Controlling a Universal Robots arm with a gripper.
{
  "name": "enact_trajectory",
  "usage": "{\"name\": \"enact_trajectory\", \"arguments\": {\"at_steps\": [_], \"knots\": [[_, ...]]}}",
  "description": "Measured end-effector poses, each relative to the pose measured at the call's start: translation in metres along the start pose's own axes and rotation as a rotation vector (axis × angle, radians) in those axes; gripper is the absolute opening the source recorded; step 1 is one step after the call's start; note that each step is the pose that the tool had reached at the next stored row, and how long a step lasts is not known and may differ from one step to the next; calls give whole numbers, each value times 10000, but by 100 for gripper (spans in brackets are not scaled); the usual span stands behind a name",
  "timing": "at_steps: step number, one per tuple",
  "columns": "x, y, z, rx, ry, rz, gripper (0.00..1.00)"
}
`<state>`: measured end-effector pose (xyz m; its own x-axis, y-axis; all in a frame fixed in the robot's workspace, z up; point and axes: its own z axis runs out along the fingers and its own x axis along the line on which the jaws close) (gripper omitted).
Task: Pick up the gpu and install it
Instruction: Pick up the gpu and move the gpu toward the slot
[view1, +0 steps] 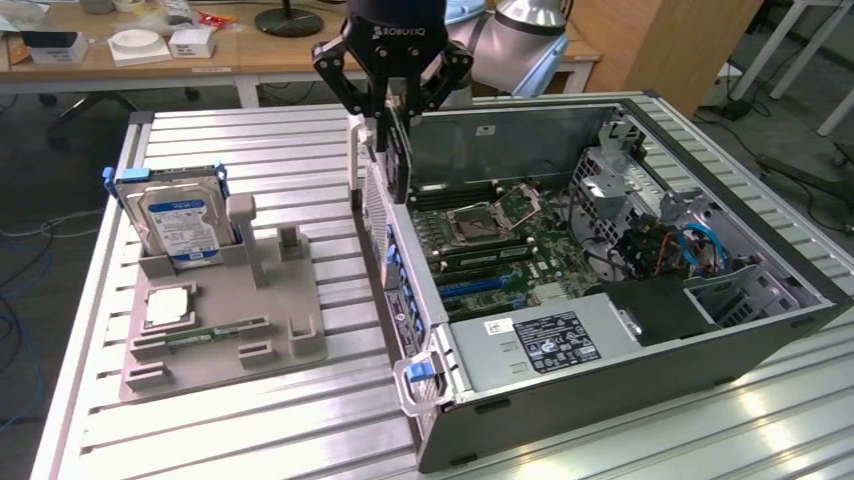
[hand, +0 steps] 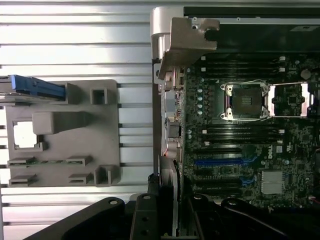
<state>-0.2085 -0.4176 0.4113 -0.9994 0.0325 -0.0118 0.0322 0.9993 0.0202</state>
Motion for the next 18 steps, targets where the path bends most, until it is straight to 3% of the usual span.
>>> {"name": "enact_trajectory", "arguments": {"at_steps": [18], "knots": [[-124, 4, 11, -1, 2, -101, 27]]}}
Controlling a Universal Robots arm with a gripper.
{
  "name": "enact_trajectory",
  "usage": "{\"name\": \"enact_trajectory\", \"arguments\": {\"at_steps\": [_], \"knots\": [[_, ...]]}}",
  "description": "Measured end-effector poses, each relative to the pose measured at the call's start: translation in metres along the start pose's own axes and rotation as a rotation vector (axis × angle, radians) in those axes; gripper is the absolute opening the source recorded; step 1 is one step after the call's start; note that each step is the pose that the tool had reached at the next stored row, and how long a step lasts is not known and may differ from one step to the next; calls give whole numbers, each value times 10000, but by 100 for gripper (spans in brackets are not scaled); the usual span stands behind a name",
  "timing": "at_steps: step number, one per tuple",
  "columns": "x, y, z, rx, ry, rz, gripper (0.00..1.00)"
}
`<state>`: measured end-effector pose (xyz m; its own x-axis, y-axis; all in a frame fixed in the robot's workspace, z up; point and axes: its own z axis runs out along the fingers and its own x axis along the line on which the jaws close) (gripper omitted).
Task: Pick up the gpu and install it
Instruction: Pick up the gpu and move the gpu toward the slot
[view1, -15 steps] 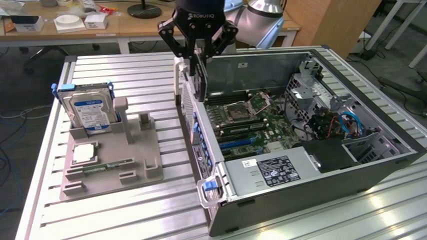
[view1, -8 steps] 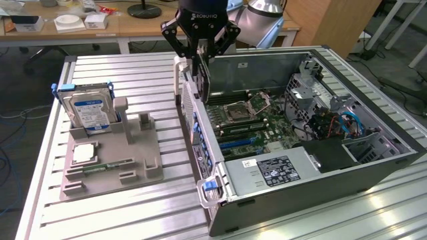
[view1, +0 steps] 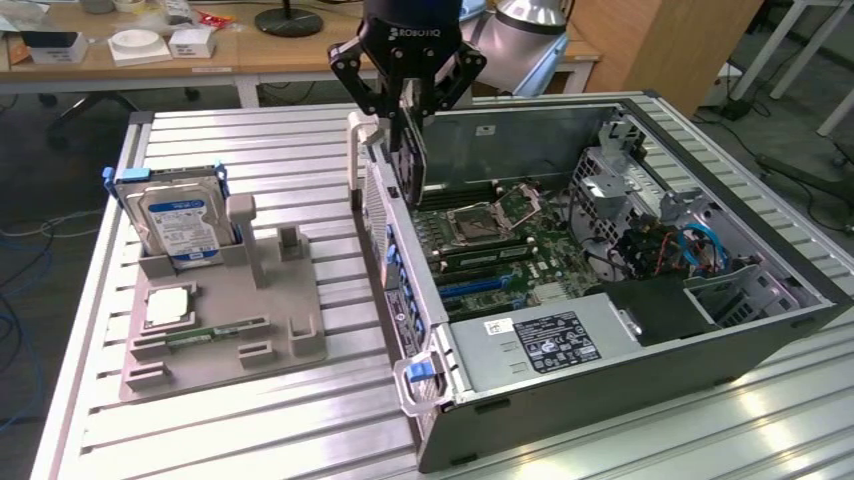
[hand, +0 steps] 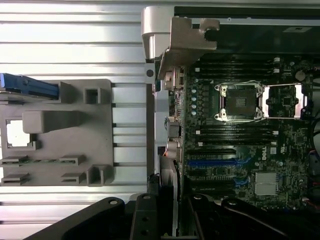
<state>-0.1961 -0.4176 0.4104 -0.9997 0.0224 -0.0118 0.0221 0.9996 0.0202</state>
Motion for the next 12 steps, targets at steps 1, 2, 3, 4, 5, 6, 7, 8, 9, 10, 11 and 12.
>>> {"name": "enact_trajectory", "arguments": {"at_steps": [1, 2, 3, 4, 5, 6, 7, 8, 9, 10, 11, 12], "knots": [[-9, 0, 1, 0, 0, -7, 27], [-18, 0, 1, 0, 0, -13, 27], [-29, 0, 2, 0, 1, -19, 27], [-41, 1, 2, 0, 2, -26, 27], [-55, 1, 4, 0, 1, -34, 27], [-69, 1, 4, 0, 1, -43, 27], [-84, 2, 5, 0, 2, -52, 27], [-99, 2, 6, 0, 2, -60, 27], [-112, 2, 7, -1, 2, -68, 27], [-123, 2, 8, -1, 2, -75, 27], [-133, 3, 8, -1, 2, -82, 27], [-143, 3, 9, -1, 2, -89, 27]]}}
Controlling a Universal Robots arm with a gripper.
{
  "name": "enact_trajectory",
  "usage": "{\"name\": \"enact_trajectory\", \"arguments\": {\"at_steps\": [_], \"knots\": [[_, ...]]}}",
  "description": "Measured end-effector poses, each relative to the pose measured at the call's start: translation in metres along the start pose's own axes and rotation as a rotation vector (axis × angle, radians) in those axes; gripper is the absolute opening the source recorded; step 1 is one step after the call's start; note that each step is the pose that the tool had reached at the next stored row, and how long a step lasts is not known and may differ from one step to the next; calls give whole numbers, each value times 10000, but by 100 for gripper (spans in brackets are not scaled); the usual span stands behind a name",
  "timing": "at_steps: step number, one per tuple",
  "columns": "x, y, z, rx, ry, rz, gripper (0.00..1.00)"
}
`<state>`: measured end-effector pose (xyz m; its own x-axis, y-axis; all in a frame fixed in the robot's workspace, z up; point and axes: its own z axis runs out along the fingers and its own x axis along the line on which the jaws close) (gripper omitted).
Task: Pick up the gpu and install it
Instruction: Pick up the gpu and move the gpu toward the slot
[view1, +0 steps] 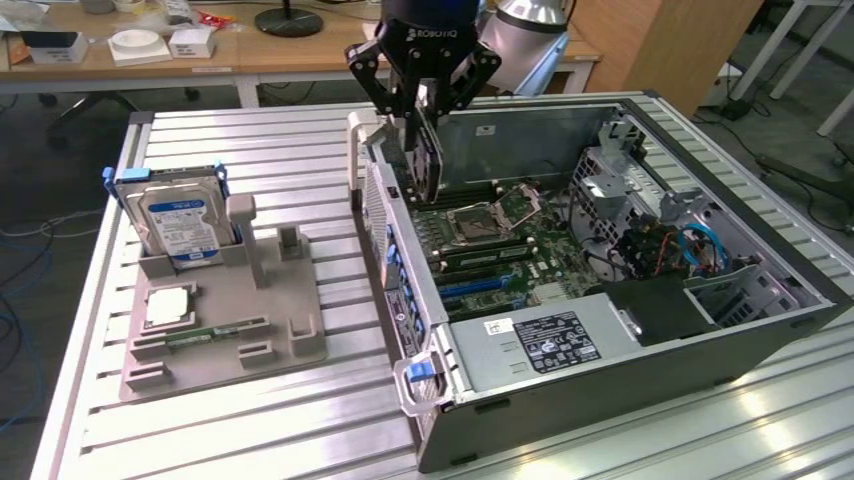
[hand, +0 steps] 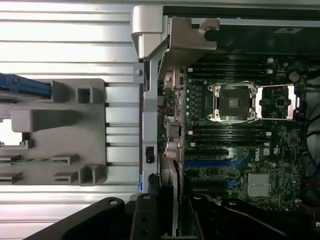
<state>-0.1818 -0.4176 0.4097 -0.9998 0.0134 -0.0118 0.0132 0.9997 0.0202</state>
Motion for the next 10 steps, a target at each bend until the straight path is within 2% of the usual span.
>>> {"name": "enact_trajectory", "arguments": {"at_steps": [10], "knots": [[-68, 1, 5, -1, 1, -58, 27]]}}
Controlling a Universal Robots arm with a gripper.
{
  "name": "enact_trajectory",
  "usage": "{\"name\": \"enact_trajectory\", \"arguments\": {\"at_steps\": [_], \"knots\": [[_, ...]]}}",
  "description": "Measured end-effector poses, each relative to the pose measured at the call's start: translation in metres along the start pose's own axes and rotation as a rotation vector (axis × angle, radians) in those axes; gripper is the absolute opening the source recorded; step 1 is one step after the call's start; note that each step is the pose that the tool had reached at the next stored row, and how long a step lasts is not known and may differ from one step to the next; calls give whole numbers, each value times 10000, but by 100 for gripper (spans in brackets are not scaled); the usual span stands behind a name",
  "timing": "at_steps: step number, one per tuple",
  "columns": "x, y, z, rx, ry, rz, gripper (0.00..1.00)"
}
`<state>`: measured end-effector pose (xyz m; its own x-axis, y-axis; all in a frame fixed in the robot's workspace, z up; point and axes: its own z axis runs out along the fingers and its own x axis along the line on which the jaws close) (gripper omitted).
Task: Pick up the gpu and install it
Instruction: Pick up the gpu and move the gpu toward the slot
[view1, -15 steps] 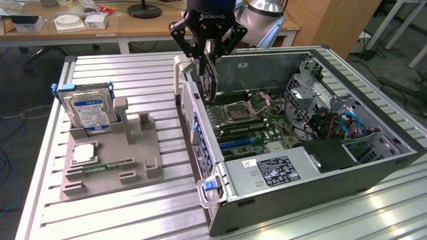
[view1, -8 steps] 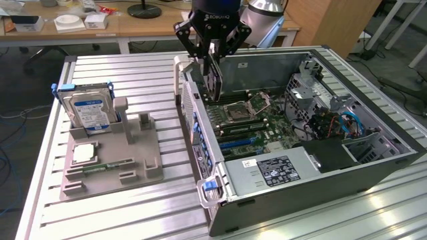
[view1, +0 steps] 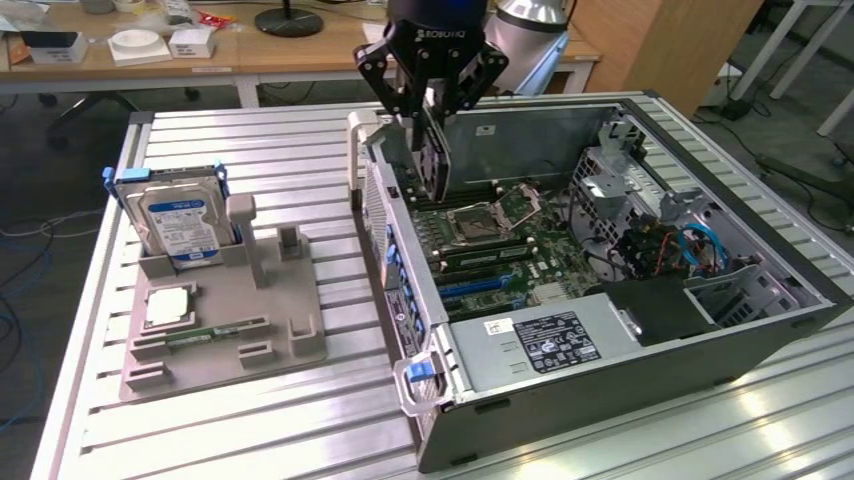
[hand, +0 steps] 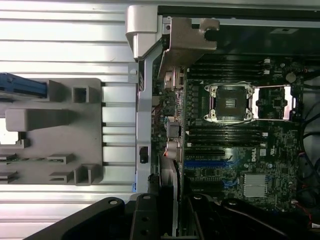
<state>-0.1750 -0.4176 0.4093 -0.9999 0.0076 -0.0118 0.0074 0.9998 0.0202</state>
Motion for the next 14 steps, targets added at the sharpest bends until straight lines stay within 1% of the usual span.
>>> {"name": "enact_trajectory", "arguments": {"at_steps": [7, 14], "knots": [[-55, 0, 4, -1, 1, -41, 27], [-134, 1, 9, -1, 3, -97, 27]]}}
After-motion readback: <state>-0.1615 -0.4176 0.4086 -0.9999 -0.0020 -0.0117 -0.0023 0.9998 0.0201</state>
